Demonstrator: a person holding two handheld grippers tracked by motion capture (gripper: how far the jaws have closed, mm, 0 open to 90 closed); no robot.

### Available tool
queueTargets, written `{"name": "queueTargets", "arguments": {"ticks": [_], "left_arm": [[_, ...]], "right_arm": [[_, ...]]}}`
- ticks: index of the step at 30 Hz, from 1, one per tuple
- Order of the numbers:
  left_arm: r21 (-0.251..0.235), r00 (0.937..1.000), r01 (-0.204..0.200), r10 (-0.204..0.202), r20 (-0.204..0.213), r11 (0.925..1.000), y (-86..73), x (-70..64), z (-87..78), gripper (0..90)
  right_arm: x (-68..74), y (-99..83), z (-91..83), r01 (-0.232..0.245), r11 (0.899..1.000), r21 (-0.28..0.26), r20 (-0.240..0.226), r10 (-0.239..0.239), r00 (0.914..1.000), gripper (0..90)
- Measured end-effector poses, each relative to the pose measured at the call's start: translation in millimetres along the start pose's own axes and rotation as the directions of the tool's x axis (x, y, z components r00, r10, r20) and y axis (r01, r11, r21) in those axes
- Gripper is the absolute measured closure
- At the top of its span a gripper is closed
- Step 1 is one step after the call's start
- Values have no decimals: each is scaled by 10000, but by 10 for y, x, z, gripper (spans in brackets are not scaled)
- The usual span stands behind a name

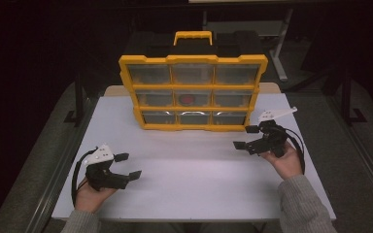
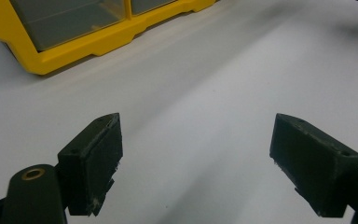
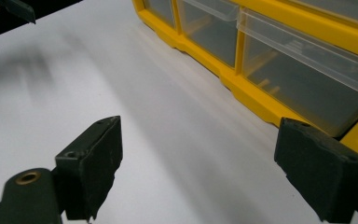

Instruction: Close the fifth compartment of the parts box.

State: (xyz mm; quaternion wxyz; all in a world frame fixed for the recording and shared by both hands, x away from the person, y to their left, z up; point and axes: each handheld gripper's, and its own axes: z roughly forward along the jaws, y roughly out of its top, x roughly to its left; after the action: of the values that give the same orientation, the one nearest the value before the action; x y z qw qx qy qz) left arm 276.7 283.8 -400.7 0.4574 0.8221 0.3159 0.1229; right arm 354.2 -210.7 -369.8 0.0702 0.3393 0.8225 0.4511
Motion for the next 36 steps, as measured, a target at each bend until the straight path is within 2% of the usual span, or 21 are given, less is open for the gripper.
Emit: {"name": "queueTargets", "arguments": {"ticks": [10,12,23,36], "left_arm": [[-12,10000,95,-95,10,10000,-23,11,7,169],[-23,9999,123,-123,3,9999,-25,12,4,168],[-49,9998,211,-211,12,9998,-48,26,16,168],[-122,9997,231,-230,87,9997,-100,43,17,169]], "right_arm": [[4,-142,-84,-88,9999,-57,140,89,9999,139],[9,-179,-104,12,9999,-121,177,-10,9998,139],[6,-364,-211,-173,9996,-238,371,182,9991,138],[19,-615,-265,-224,9997,-129,568,231,9981,137]]}}
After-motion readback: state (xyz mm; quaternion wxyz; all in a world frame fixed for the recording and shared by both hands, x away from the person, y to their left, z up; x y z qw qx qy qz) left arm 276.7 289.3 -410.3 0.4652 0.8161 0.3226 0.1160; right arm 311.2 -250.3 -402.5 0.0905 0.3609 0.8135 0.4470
